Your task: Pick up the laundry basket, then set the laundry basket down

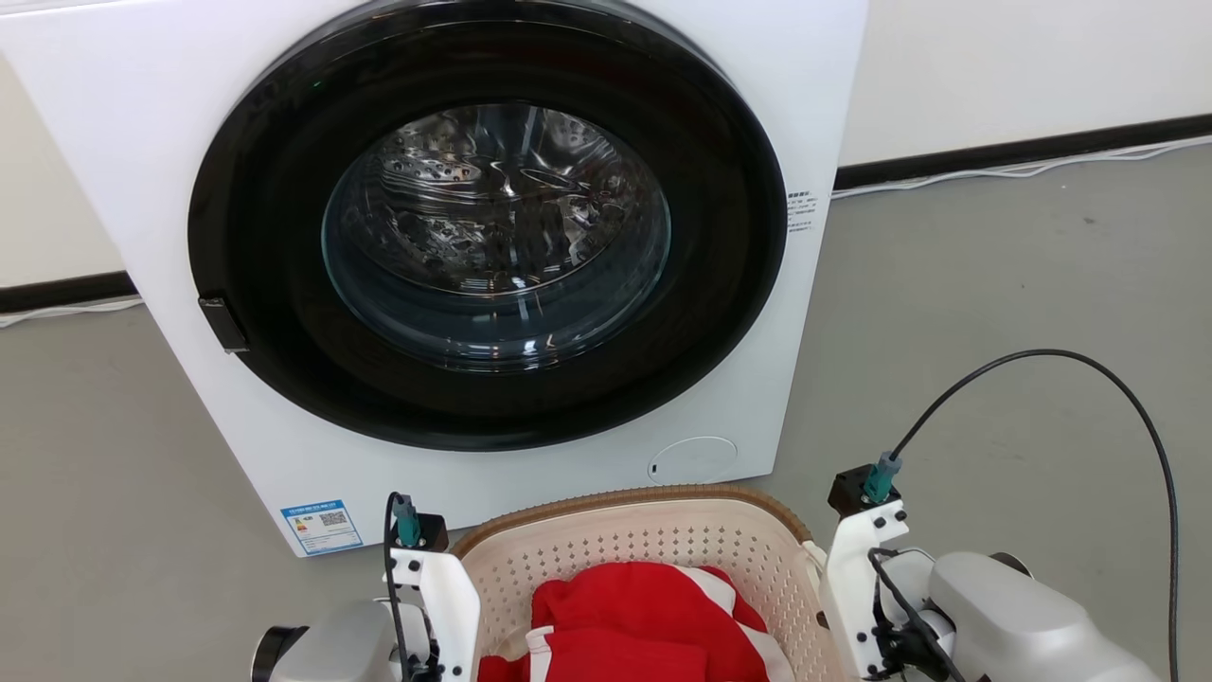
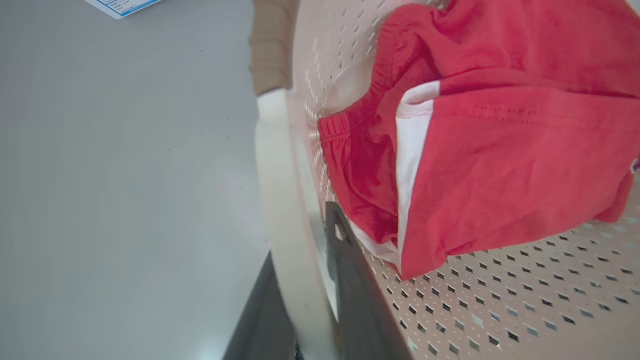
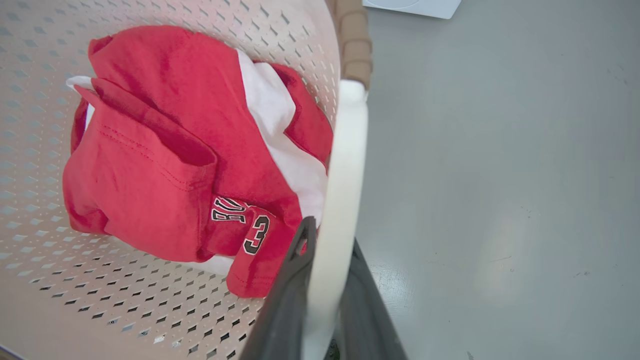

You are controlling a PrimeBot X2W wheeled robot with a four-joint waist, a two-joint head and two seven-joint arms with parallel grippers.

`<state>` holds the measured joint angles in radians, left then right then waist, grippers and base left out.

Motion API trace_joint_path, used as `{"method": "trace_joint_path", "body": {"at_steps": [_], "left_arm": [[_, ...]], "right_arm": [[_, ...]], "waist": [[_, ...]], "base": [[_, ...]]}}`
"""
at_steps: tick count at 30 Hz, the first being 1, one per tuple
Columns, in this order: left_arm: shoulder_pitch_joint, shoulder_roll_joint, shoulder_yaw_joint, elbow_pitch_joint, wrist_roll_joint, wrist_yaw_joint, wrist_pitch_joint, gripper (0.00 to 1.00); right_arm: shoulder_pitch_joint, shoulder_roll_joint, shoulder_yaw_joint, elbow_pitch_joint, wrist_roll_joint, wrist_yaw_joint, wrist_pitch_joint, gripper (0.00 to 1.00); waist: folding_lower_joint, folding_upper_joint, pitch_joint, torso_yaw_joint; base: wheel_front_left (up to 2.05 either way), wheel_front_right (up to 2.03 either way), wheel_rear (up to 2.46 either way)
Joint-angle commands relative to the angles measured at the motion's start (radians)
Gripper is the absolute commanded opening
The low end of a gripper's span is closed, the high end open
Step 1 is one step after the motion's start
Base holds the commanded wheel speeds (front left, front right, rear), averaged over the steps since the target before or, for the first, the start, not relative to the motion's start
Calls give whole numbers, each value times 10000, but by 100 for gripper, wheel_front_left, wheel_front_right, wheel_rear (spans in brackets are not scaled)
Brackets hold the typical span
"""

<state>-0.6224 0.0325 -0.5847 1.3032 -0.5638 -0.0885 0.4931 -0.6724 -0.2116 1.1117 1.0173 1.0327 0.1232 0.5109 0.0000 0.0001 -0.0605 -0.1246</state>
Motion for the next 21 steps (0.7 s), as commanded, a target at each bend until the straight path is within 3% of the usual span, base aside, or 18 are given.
{"method": "trace_joint_path", "body": {"at_steps": [1, 21], "left_arm": [[-297, 227, 90, -125, 48, -108, 88, 0], [-461, 187, -182, -129, -182, -69, 21, 0]], "right_arm": [[-306, -60, 101, -229, -23, 75, -37, 0], [-696, -168, 916, -126, 526, 75, -321, 0]], "waist": [[0, -1, -14, 19], [0, -1, -6, 8]], "base": [[0, 0, 0], [0, 0, 0]]}}
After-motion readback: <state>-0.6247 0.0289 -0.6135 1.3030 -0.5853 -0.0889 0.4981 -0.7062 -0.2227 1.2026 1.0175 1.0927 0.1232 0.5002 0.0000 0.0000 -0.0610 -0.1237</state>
